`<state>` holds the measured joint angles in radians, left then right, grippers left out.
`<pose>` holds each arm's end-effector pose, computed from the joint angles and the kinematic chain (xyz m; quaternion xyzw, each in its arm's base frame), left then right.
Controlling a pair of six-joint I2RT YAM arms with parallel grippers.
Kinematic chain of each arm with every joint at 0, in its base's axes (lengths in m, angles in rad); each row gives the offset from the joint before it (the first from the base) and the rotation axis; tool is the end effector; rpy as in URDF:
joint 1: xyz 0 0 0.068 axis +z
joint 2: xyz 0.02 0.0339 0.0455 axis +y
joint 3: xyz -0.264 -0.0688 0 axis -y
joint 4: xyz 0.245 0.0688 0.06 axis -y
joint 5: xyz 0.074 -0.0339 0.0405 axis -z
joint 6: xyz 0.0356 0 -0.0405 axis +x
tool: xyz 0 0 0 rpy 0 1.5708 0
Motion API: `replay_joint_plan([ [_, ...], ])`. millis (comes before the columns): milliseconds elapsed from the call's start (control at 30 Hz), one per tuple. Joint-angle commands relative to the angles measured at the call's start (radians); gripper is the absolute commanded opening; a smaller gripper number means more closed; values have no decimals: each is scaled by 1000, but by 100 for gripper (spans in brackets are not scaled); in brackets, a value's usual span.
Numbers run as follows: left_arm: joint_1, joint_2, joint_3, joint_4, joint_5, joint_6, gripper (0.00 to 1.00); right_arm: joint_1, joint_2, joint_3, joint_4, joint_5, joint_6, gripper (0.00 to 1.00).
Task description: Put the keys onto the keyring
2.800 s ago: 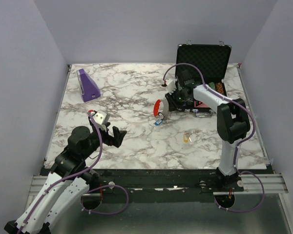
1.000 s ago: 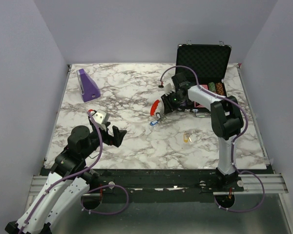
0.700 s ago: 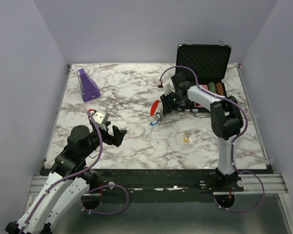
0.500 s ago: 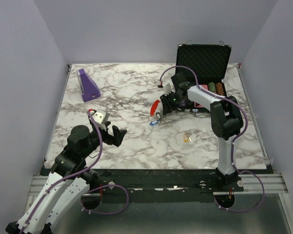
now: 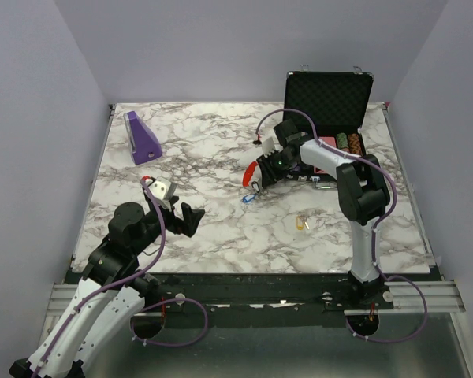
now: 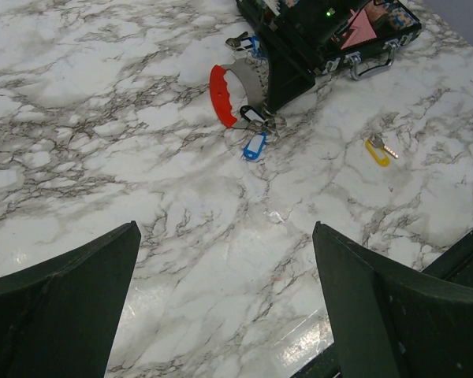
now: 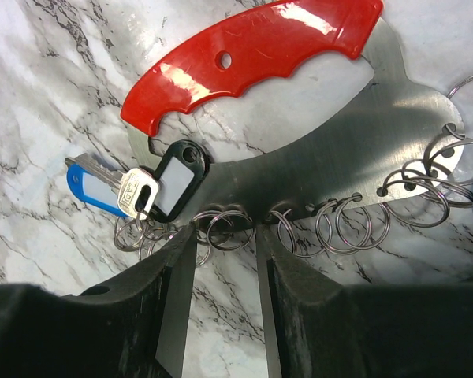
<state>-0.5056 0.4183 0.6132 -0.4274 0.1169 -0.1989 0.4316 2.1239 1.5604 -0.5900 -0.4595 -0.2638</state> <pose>0.0977 -0.0588 0.3019 0.1554 0.7683 -0.2567 0.5654 0.3938 0.1987 0.1612 -0.3689 0.8795 0.2389 0.1823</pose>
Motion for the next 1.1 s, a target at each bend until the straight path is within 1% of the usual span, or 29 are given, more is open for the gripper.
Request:
replay_joint_plan([
  [0,6,-4,7,21,21,-7,99,9,28,1,-13,28,-15,44],
  [200,7,-3,7,19,23,-7,99,9,16,1,-13,50,-25,37],
  [333,7,-6,7,19,23,-7,99,9,1,6,-16,56,-23,29],
  [633,9,-3,5,24,27,-8,99,7,-38,1,-2,107,-29,23],
  [900,10,0,5,24,32,-10,99,9,-59,-2,7,124,-29,22],
  [1067,10,0,3,24,33,-10,99,9,-59,-2,6,125,-32,17],
])
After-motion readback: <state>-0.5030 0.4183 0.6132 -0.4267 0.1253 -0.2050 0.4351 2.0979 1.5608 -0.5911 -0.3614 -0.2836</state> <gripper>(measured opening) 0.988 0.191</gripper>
